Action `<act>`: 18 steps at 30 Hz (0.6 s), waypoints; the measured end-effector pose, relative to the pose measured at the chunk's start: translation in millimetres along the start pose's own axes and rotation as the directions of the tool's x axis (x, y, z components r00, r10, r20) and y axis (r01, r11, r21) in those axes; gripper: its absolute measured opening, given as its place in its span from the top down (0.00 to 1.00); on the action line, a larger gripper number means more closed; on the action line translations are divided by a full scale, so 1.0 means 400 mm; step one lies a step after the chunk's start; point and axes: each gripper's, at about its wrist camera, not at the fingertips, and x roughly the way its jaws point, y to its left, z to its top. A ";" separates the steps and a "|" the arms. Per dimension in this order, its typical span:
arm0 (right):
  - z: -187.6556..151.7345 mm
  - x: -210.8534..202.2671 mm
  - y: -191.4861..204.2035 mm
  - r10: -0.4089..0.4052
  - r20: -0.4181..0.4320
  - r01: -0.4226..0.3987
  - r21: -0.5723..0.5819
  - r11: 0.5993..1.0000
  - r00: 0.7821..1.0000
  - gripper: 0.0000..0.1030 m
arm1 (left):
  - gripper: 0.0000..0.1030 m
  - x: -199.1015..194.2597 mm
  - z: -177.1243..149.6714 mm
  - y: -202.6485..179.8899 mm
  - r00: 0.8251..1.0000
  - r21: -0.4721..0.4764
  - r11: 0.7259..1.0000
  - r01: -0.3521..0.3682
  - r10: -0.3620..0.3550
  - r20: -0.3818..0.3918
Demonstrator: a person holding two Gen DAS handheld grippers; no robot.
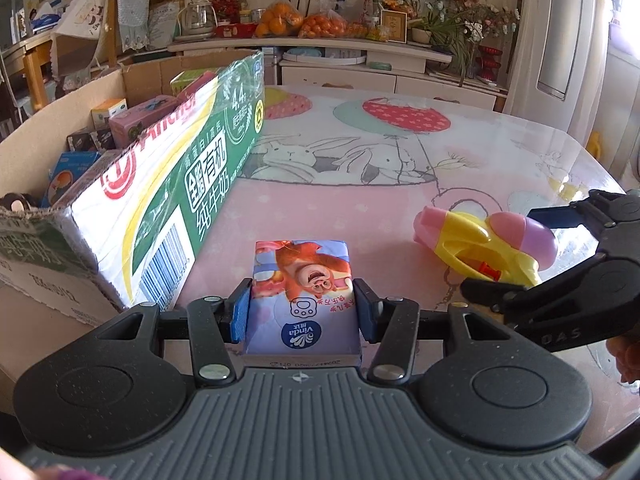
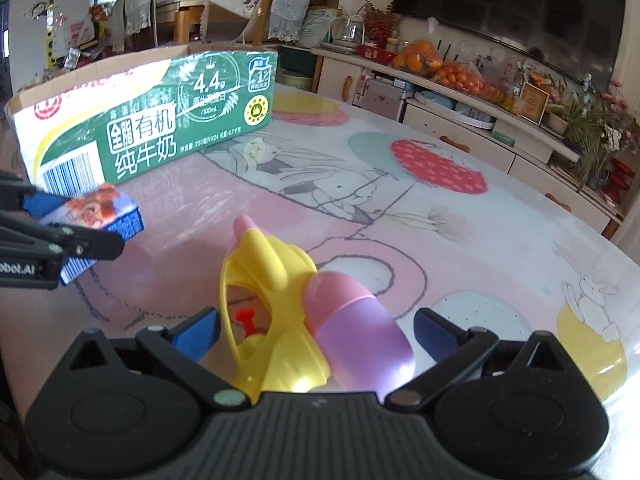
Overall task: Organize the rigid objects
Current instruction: 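Carry both held objects over the cardboard box and open both tools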
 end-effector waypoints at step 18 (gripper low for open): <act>0.018 -0.045 0.029 -0.069 0.026 0.066 0.118 0.991 0.997 0.23 | 0.38 -0.066 0.015 0.018 0.998 0.004 0.999 0.046 -0.046 0.037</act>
